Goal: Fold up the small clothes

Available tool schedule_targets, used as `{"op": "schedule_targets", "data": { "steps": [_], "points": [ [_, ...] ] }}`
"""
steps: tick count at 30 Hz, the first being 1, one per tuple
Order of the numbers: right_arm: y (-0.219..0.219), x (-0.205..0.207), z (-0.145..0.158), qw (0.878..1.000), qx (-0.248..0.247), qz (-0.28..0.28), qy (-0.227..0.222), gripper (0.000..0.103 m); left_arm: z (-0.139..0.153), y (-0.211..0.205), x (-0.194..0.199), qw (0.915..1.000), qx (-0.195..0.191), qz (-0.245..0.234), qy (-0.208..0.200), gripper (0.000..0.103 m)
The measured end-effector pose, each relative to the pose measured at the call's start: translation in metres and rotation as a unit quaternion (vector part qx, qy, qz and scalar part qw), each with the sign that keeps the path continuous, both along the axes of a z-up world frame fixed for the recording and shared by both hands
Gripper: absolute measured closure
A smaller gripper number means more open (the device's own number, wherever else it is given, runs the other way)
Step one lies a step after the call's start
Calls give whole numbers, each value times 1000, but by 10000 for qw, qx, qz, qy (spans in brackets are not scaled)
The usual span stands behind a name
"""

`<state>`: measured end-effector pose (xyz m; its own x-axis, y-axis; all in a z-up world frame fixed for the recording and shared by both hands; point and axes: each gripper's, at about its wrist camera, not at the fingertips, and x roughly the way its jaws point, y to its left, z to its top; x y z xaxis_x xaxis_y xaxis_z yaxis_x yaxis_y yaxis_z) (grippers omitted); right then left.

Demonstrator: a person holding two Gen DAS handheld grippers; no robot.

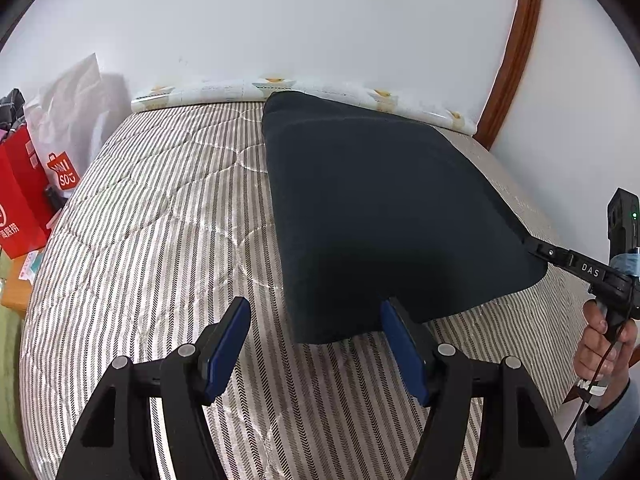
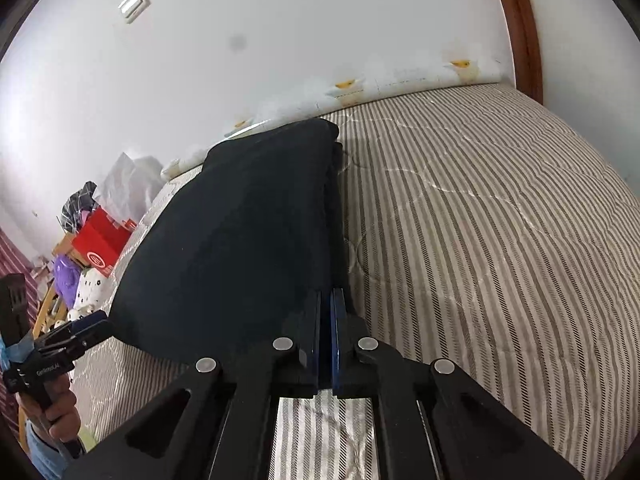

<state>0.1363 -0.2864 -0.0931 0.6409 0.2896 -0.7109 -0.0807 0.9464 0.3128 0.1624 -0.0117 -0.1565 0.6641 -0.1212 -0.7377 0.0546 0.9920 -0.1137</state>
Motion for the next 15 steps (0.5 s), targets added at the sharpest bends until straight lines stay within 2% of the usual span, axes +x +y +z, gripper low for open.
{"op": "schedule_targets", "data": {
  "steps": [8,10,14,15],
  "points": [
    [17,3,30,9958,-840,-55,-365,96,0,10,-5,10000,65,56,-39,37],
    [21,17,30,9963,-813,-34,-291,93,0,15,-4,9999,-36,110,-57,37],
    [30,54,25,9975,-697,-88,-48,76,2,23,0,9994,-232,213,-130,37],
    [33,65,24,9977,-671,-108,10,75,3,24,2,9993,-263,216,-155,37]
  ]
}}
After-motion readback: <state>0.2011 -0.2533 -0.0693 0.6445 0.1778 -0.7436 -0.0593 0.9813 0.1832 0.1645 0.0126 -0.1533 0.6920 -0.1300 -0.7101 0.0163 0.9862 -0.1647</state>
